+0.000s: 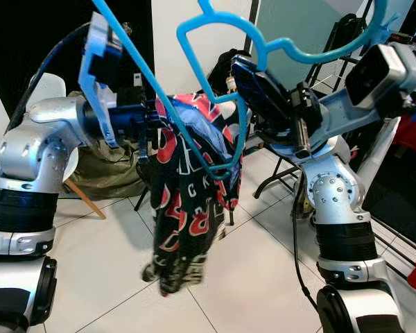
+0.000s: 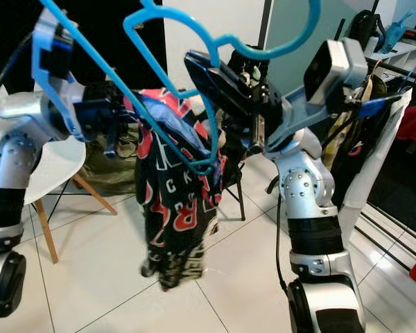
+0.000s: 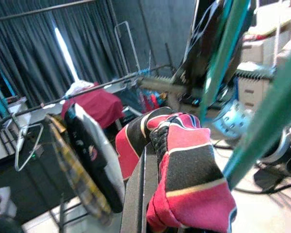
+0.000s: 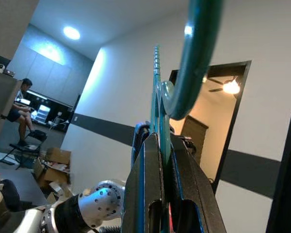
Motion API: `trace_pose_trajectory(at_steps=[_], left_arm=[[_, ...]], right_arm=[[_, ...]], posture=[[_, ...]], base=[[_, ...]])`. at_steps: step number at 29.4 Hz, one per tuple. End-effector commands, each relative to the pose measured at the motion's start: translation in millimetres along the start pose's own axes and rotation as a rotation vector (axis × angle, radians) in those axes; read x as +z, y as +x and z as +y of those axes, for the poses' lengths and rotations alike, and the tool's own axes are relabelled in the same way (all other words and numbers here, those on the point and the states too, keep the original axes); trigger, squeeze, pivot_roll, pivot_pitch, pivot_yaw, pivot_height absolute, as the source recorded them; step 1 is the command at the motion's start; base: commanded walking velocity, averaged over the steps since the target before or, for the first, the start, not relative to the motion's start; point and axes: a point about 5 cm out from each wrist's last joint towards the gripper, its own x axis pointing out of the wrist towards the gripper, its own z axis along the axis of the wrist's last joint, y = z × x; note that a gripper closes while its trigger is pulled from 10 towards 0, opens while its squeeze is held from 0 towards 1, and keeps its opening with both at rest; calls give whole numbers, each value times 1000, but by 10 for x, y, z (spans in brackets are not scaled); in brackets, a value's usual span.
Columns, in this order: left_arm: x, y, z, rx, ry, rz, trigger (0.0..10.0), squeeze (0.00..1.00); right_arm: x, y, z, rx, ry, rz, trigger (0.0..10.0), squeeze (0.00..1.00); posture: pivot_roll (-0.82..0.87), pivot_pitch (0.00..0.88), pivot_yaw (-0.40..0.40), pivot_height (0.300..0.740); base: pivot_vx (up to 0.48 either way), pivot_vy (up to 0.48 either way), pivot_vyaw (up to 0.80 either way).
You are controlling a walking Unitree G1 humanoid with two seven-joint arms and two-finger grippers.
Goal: Hang hanger
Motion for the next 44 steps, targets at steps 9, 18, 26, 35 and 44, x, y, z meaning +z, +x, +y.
trace_pose_trajectory(at_steps=[9,18,26,35,44], left_arm=[[323,39,-66,-77,43,-77,10000,0],[237,32,-78,-74,1,-42,10000,0],[-162,101,166,309,36,-16,10000,0],[-789,-40,230,597,-139,67,10000,0],[-907,-54,222,749,-139,31,10000,0]], right_arm=[[86,69,-96,-17,-79,-12,10000,0],[555,141,-96,18,-193,-181,10000,0],[346,-58,-329,-239,-183,-47,10000,0],[208,-404,-305,-475,-188,57,10000,0],[58,-513,-256,-560,-205,164,10000,0]], posture=[[143,0,-98,740],[134,0,-78,740],[111,0,-58,740],[68,0,-32,740],[48,0,-24,740]], base=[[0,0,0],[0,0,0],[0,0,0],[201,0,0],[304,0,0]])
